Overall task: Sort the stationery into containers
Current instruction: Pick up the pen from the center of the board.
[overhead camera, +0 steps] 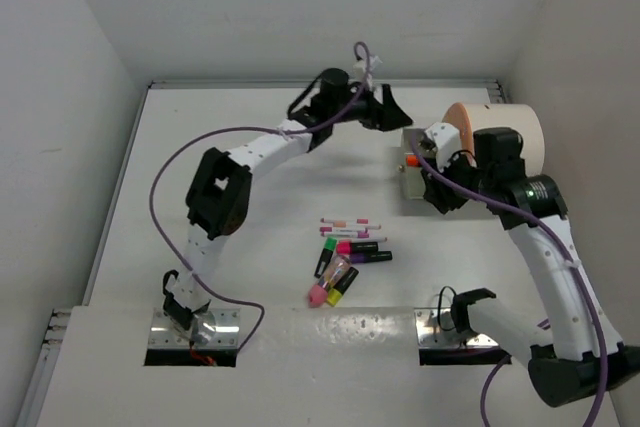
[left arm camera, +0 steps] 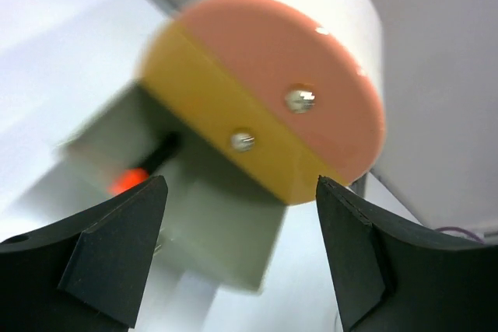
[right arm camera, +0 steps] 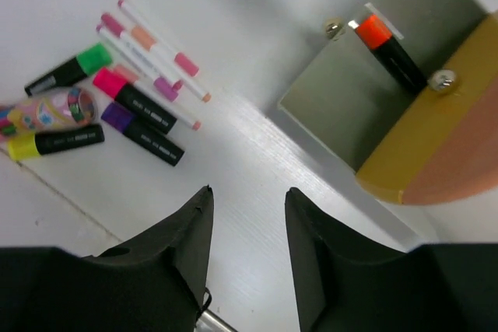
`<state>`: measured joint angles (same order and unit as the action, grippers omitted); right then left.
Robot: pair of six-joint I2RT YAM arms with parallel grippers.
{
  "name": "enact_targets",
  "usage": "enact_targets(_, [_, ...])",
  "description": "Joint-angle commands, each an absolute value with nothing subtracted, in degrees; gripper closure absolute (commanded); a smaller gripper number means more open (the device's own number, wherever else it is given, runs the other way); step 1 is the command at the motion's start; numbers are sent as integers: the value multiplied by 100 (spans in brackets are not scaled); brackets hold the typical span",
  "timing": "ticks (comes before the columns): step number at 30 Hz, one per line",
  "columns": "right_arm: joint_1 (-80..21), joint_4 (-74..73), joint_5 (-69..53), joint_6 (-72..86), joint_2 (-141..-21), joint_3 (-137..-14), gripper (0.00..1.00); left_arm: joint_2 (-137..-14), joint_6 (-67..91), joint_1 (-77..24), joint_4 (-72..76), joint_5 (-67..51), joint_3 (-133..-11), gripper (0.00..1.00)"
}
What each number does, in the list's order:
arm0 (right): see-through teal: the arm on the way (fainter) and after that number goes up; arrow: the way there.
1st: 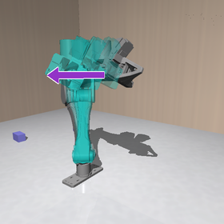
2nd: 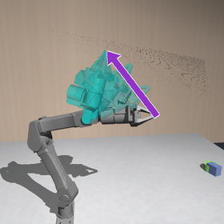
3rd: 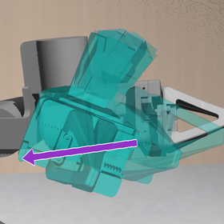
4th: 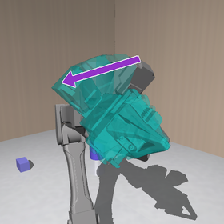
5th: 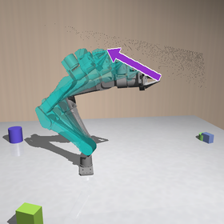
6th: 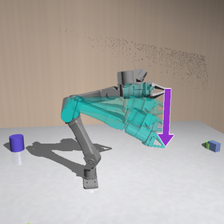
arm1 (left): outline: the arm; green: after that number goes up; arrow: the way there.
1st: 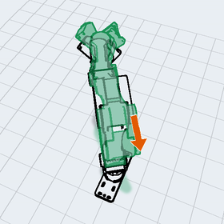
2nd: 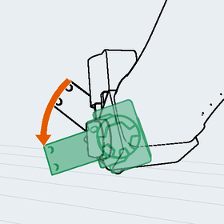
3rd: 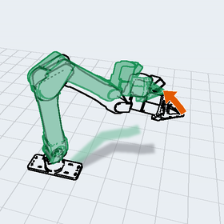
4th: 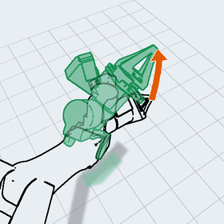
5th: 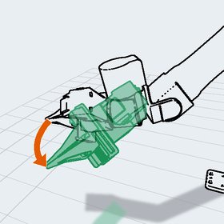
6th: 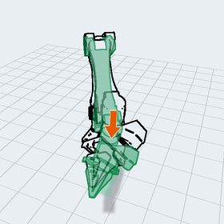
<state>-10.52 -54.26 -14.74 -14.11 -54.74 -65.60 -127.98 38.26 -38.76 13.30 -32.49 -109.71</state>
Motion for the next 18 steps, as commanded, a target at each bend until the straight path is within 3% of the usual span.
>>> enact_targets(1, [-1527,-5458,-1345,-2125,-5905,-6364,59,-11534,3665,-2920,1021,-3172,-10601,16])
enact_targets(11, [-3645,-4493,-502,-2558,-7083,-5424,58,-9739,1523,-1198,-2229,-3322,-9248,0])
enact_targets(14, [-3884,-4246,-510,-2426,-7505,-5309,63,-9405,1362,-669,-2601,-3638,-8905,0])
enact_targets(18, [-4323,-3728,-545,-2171,-7918,-5010,61,-8878,1477,-124,-2417,-3605,-8034,0])
